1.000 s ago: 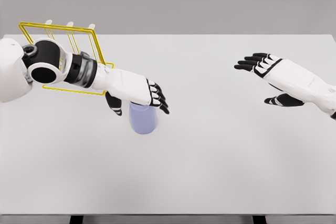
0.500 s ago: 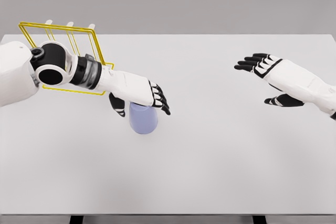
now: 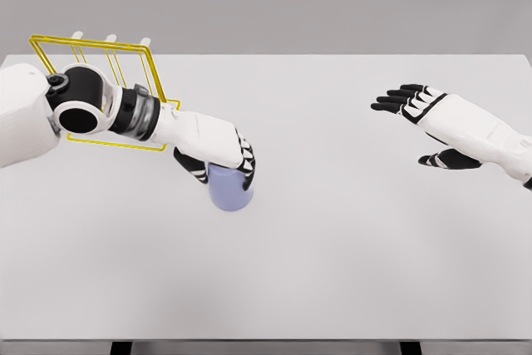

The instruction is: Place the cup on the cup holder with both arms

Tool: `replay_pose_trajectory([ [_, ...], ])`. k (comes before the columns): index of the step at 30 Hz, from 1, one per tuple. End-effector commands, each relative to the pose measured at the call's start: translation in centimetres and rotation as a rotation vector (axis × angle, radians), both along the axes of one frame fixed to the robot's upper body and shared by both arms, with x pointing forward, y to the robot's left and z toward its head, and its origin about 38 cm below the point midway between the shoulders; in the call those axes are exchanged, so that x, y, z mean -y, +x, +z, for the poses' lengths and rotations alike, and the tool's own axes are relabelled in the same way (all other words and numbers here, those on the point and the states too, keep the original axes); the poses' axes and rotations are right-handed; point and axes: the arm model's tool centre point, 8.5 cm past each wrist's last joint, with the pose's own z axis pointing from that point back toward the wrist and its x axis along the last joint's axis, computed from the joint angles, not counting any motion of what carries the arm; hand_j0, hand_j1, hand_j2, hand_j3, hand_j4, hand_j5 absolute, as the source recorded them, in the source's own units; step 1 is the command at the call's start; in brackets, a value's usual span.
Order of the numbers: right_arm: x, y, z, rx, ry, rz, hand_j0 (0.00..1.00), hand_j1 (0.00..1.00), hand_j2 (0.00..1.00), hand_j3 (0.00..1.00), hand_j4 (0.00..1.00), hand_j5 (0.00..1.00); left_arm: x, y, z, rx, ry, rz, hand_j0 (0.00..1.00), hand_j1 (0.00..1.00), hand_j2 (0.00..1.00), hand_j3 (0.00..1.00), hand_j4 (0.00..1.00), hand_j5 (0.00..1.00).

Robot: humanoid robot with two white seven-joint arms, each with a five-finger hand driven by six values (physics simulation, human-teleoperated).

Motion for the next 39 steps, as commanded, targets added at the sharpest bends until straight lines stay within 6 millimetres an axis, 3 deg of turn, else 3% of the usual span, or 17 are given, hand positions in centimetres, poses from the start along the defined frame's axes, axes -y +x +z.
replay_pose_trajectory([
  [1,0.0,0.0,0.1,-0.001,0.007,-0.001,1.00,1.00,1.00,1.00,1.00,1.00,0.1,-0.1,0.2,-0.004,-0.008,0.000,0.52,0.52,0.52,0.52,0.52,0.52],
  [8,0.0,0.0,0.0,-0.002,0.007,0.000,1.00,1.00,1.00,1.00,1.00,1.00,-0.1,-0.4,1.1,0.008,-0.024,-0.032,0.52,0.52,0.52,0.52,0.52,0.52],
  [17,0.0,0.0,0.1,-0.001,0.006,0.001,1.00,1.00,1.00,1.00,1.00,1.00,-2.4,-2.6,4.2,0.065,-0.053,-0.048,0.52,0.52,0.52,0.52,0.52,0.52],
  [30,-0.2,0.0,0.0,-0.004,0.006,0.005,1.00,1.00,1.00,1.00,1.00,1.00,-5.0,-2.8,9.2,0.137,-0.140,0.005,0.52,0.52,0.52,0.52,0.52,0.52],
  [39,-0.2,0.0,-0.1,-0.004,0.009,0.005,1.00,1.00,1.00,1.00,1.00,1.00,-7.0,-2.8,11.4,0.159,-0.180,0.057,0.52,0.52,0.52,0.52,0.52,0.52],
])
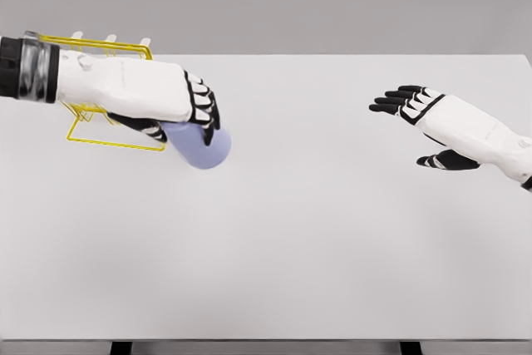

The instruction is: Place the cup on the cup holder with both arms

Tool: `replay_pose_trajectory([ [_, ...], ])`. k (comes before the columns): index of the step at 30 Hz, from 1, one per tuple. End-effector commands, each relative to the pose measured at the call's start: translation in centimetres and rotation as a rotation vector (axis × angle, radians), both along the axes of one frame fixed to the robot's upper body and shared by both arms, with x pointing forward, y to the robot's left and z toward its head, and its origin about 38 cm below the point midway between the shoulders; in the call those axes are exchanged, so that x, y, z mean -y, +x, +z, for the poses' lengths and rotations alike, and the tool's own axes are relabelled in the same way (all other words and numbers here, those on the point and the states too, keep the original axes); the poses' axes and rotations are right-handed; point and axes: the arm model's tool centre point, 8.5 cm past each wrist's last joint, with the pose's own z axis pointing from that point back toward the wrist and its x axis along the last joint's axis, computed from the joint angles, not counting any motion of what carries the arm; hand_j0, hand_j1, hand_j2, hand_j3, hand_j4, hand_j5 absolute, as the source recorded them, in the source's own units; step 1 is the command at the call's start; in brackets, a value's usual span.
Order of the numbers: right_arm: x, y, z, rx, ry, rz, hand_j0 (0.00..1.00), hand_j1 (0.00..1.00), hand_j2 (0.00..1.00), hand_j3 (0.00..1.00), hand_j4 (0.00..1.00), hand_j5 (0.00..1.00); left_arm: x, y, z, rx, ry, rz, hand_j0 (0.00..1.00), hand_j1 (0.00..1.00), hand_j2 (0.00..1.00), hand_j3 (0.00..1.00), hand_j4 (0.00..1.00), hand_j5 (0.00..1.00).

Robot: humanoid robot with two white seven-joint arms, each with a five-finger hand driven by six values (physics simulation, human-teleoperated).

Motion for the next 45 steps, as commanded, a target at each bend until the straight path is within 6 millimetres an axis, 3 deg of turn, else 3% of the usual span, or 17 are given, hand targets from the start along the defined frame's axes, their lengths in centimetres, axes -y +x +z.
replay_pose_trajectory([
  [1,0.0,0.0,0.0,-0.002,0.008,-0.001,1.00,1.00,1.00,1.00,1.00,1.00,-0.6,0.0,0.6,-0.004,-0.021,0.017,0.52,0.52,0.52,0.52,0.52,0.52],
  [8,0.2,0.0,0.0,-0.003,0.004,-0.003,1.00,1.00,1.00,1.00,1.00,1.00,-2.2,0.0,2.7,0.023,-0.062,0.054,0.52,0.52,0.52,0.52,0.52,0.52],
  [22,0.8,-0.4,-0.3,-0.018,-0.011,-0.014,1.00,1.00,1.00,1.00,1.00,1.00,-5.3,-0.1,4.1,0.041,-0.076,0.133,0.52,0.52,0.52,0.52,0.52,0.52],
  [28,0.8,-0.5,-0.4,-0.019,-0.014,-0.015,1.00,1.00,1.00,1.00,1.00,1.00,-6.4,-0.2,4.4,0.047,-0.068,0.162,0.52,0.52,0.52,0.52,0.52,0.52],
  [45,1.6,-0.7,-0.3,-0.018,-0.013,-0.036,1.00,1.00,1.00,1.00,1.00,1.00,-9.8,2.1,3.7,0.031,-0.064,0.289,0.52,0.52,0.52,0.52,0.52,0.52],
])
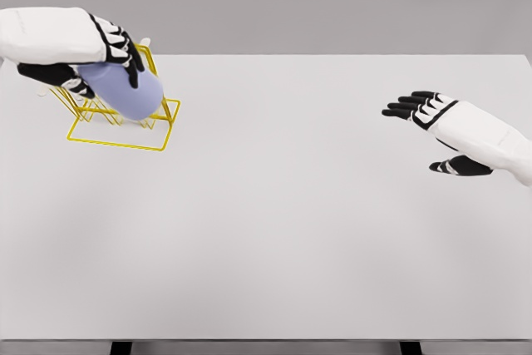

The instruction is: Place the cup on the cup holder with both arms

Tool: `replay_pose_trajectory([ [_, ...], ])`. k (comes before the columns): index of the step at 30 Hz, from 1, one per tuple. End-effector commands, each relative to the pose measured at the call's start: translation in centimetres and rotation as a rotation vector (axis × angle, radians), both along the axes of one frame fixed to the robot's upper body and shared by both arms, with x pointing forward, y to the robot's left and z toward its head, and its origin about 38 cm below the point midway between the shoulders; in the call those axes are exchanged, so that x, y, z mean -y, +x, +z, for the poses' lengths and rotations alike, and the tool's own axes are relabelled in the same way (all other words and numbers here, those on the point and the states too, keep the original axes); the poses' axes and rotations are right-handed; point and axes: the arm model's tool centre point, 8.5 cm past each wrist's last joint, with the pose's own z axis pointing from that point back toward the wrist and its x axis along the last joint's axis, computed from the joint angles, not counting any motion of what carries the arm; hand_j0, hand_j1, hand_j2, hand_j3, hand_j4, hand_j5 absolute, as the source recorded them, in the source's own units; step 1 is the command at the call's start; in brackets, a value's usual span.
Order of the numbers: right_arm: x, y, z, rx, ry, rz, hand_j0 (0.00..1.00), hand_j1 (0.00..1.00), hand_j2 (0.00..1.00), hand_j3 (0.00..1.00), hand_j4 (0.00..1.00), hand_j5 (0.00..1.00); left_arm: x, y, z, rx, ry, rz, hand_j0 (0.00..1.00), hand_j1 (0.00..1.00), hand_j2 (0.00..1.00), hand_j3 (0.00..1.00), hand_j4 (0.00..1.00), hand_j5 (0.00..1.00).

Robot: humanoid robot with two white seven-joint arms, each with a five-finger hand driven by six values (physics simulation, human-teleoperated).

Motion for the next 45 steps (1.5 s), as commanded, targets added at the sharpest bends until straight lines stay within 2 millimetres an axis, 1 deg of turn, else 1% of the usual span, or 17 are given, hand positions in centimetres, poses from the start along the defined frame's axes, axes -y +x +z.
replay_pose_trajectory([
  [1,0.0,0.0,0.1,-0.001,0.007,-0.001,1.00,1.00,1.00,1.00,1.00,1.00,-0.5,0.3,0.0,-0.003,-0.004,0.020,0.52,0.52,0.52,0.52,0.52,0.52],
  [4,0.0,0.0,0.1,-0.001,0.007,-0.001,1.00,1.00,1.00,1.00,1.00,1.00,-1.2,0.9,-0.3,-0.011,-0.005,0.048,0.52,0.52,0.52,0.52,0.52,0.52],
  [9,-0.1,0.0,0.0,-0.003,0.010,0.002,1.00,1.00,1.00,1.00,1.00,1.00,-1.8,1.1,-0.7,-0.021,-0.006,0.068,0.52,0.52,0.52,0.52,0.52,0.52],
  [21,-0.1,-0.1,-0.1,-0.006,0.007,0.001,1.00,1.00,1.00,1.00,1.00,1.00,-2.0,1.1,-0.7,-0.024,-0.008,0.072,0.52,0.52,0.52,0.52,0.52,0.52],
  [23,-0.1,-0.1,-0.1,-0.006,0.009,0.001,1.00,1.00,1.00,1.00,1.00,1.00,-2.6,1.4,-1.3,-0.037,-0.007,0.095,0.52,0.52,0.52,0.52,0.52,0.52],
  [25,-0.1,-0.1,-0.1,-0.006,0.009,0.001,1.00,1.00,1.00,1.00,1.00,1.00,-2.7,1.4,-1.7,-0.044,-0.006,0.097,0.52,0.52,0.52,0.52,0.52,0.52],
  [28,-0.2,-0.1,-0.2,-0.007,0.010,0.003,1.00,1.00,1.00,1.00,1.00,1.00,-2.8,1.4,-1.7,-0.046,-0.005,0.100,0.52,0.52,0.52,0.52,0.52,0.52],
  [30,-0.1,-0.1,-0.2,-0.007,0.008,0.003,1.00,1.00,1.00,1.00,1.00,1.00,-3.2,1.6,-2.0,-0.053,-0.007,0.114,0.53,0.53,0.53,0.53,0.53,0.53],
  [43,-0.2,-0.1,-0.2,-0.008,0.010,0.003,1.00,1.00,1.00,1.00,1.00,1.00,-2.6,2.0,-2.6,-0.064,-0.011,0.107,0.55,0.55,0.55,0.55,0.55,0.55],
  [45,-0.1,-0.1,-0.2,-0.007,0.007,0.001,1.00,1.00,1.00,1.00,1.00,1.00,-2.7,2.0,-2.6,-0.066,-0.011,0.108,0.57,0.57,0.57,0.57,0.57,0.57],
])
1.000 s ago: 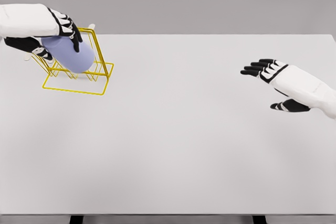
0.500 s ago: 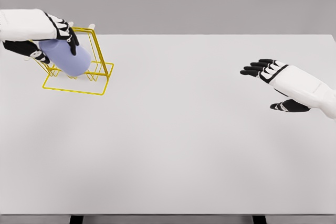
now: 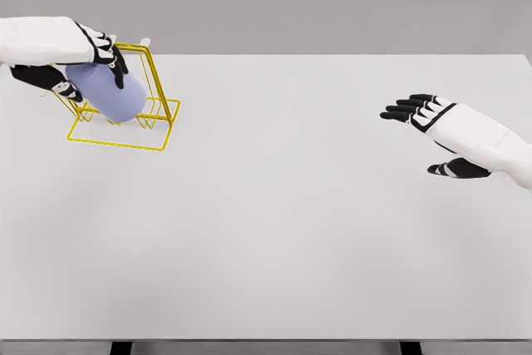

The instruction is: Place the cup on the cup holder with both arms

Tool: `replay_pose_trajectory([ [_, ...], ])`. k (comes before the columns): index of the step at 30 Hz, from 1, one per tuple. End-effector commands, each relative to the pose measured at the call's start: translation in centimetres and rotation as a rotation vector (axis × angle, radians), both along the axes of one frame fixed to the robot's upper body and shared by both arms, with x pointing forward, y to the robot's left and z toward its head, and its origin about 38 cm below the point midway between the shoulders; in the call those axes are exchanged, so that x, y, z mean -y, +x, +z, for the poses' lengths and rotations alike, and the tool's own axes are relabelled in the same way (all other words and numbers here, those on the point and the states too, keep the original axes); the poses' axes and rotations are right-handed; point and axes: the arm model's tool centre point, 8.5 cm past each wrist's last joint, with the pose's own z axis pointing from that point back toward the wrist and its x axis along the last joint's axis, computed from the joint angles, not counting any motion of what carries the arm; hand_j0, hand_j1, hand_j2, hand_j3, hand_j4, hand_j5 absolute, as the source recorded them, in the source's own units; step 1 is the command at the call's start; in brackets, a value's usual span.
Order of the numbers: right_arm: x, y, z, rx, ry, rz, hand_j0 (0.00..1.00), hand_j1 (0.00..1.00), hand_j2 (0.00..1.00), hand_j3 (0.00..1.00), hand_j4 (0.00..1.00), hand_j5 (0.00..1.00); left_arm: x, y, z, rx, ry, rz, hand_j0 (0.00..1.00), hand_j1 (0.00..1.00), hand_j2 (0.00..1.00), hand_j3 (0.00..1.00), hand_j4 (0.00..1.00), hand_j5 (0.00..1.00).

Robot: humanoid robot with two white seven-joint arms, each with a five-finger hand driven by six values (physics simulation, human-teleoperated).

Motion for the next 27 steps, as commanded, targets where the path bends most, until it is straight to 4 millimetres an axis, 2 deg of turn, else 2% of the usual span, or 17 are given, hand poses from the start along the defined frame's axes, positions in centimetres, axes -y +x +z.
replay_pose_trajectory([
  [1,0.1,0.0,0.1,0.000,0.005,-0.002,1.00,1.00,1.00,1.00,1.00,1.00,-0.1,0.1,0.0,0.000,-0.002,0.006,0.62,0.62,0.62,0.62,0.62,0.62],
  [3,0.1,0.0,0.1,0.001,0.005,-0.003,1.00,1.00,1.00,1.00,1.00,1.00,0.0,0.5,-0.2,0.005,0.011,0.008,0.83,0.83,0.83,0.83,0.83,0.83],
  [4,0.1,0.0,0.1,-0.001,0.004,-0.003,1.00,1.00,1.00,1.00,1.00,1.00,0.1,0.5,-0.2,0.005,0.012,0.007,0.87,0.87,0.87,0.87,0.87,0.87],
  [13,0.2,0.0,0.1,0.000,0.004,-0.004,1.00,1.00,1.00,1.00,1.00,1.00,0.5,0.2,0.2,0.013,0.001,-0.010,1.00,1.00,1.00,1.00,1.00,1.00],
  [15,0.2,0.0,0.1,0.000,0.004,-0.004,1.00,1.00,1.00,1.00,1.00,1.00,0.8,-0.4,1.2,0.029,-0.019,-0.025,1.00,1.00,1.00,1.00,1.00,1.00],
  [16,0.2,0.0,0.1,0.000,0.004,-0.004,1.00,1.00,1.00,1.00,1.00,1.00,0.5,-0.8,2.2,0.030,-0.066,-0.024,1.00,1.00,1.00,1.00,1.00,1.00],
  [18,0.2,0.0,0.1,0.000,0.004,-0.004,1.00,1.00,1.00,1.00,1.00,1.00,0.7,-2.0,2.9,-0.021,-0.178,-0.048,1.00,1.00,1.00,1.00,1.00,1.00],
  [19,0.2,0.0,0.1,0.000,0.004,-0.004,1.00,1.00,1.00,1.00,1.00,1.00,0.8,-2.8,2.2,-0.090,-0.271,-0.061,1.00,1.00,1.00,1.00,1.00,1.00],
  [22,0.2,-0.1,0.1,-0.001,0.002,-0.004,1.00,1.00,1.00,1.00,1.00,1.00,2.0,-7.8,1.2,-0.297,-0.487,-0.143,1.00,1.00,1.00,1.00,1.00,1.00],
  [23,0.2,0.0,0.1,-0.001,0.001,-0.005,1.00,1.00,1.00,1.00,1.00,1.00,1.8,-8.4,0.3,-0.351,-0.521,-0.133,1.00,1.00,1.00,1.00,1.00,1.00],
  [27,0.2,-0.1,0.0,-0.003,0.002,-0.005,1.00,1.00,1.00,1.00,1.00,1.00,1.9,-9.7,-5.8,-0.541,-0.589,-0.087,1.00,1.00,1.00,1.00,1.00,1.00],
])
